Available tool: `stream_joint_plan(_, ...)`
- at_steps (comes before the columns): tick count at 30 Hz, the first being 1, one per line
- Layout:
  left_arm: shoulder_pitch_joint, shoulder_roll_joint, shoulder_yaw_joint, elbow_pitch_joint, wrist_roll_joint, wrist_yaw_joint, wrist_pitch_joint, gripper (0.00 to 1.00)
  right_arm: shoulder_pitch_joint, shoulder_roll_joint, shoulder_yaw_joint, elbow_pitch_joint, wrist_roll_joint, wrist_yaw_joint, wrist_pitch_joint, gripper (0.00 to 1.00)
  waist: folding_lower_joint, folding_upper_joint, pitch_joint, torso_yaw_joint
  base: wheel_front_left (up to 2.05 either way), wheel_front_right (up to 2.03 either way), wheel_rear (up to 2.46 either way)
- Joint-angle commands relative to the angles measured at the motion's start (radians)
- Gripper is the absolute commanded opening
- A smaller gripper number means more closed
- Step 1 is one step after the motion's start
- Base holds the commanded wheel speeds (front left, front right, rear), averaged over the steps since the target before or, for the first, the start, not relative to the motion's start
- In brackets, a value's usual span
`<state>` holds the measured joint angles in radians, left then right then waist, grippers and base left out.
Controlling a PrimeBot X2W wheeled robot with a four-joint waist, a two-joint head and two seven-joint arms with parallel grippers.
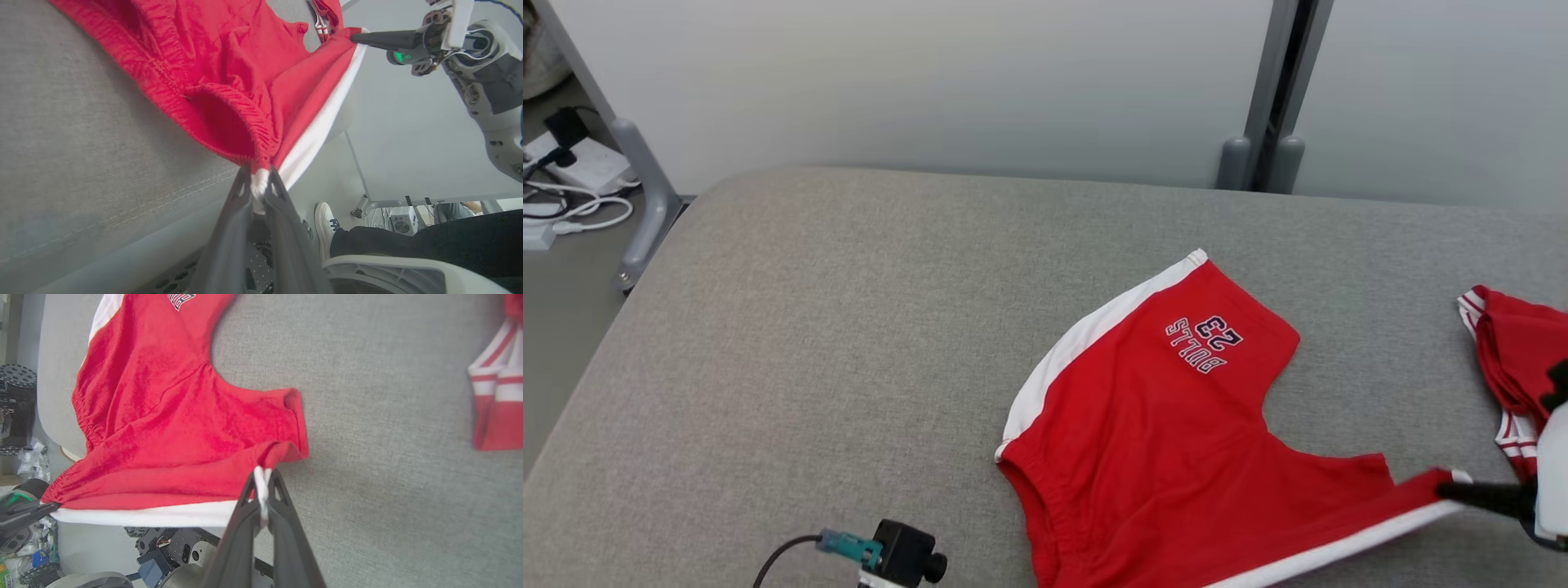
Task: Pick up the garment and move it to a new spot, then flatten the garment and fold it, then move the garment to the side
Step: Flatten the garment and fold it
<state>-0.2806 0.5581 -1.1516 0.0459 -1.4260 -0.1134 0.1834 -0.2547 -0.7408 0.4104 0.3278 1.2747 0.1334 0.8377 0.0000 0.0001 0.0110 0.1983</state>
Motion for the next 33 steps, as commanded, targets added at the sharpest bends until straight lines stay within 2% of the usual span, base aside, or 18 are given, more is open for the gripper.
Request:
stream_joint_plan(1,-0.020,0.002,0.015,-0.018,-0.035,-0.006,0.015,0.00,-0.031,0.012,-0.023,-0.004,-0.019,-0.004,0.019,0.00,0.0000,-0.0001,0.021,0.016,0.00,0.00,0.00)
stream_joint_plan(8,-0.068,-0.020,0.086,-0.074,-0.176,-0.018,0.064,0.00,-0.158,0.080,-0.117,0.014,-0.111,-0.003,0.115,0.00,0.0000,-0.0001,0.092,0.073,0.00,0.00,0.00)
stream_joint_plan(15,-0.145,-0.063,0.138,-0.054,-0.231,-0.019,0.105,0.00,-0.320,0.164,-0.206,0.040,-0.257,-0.003,0.181,0.00,0.0000,-0.0001,0.163,0.132,0.00,0.00,0.00)
stream_joint_plan(22,-0.204,-0.118,0.178,-0.011,-0.227,-0.019,0.119,0.00,-0.431,0.244,-0.260,0.058,-0.388,-0.003,0.225,0.00,0.0000,-0.0001,0.215,0.173,0.00,0.00,0.00)
stream_joint_plan(33,-0.278,-0.210,0.258,0.100,-0.223,-0.019,0.097,0.00,-0.552,0.302,-0.297,0.092,-0.528,-0.003,0.194,0.00,0.0000,-0.0001,0.292,0.214,0.00,0.00,0.00)
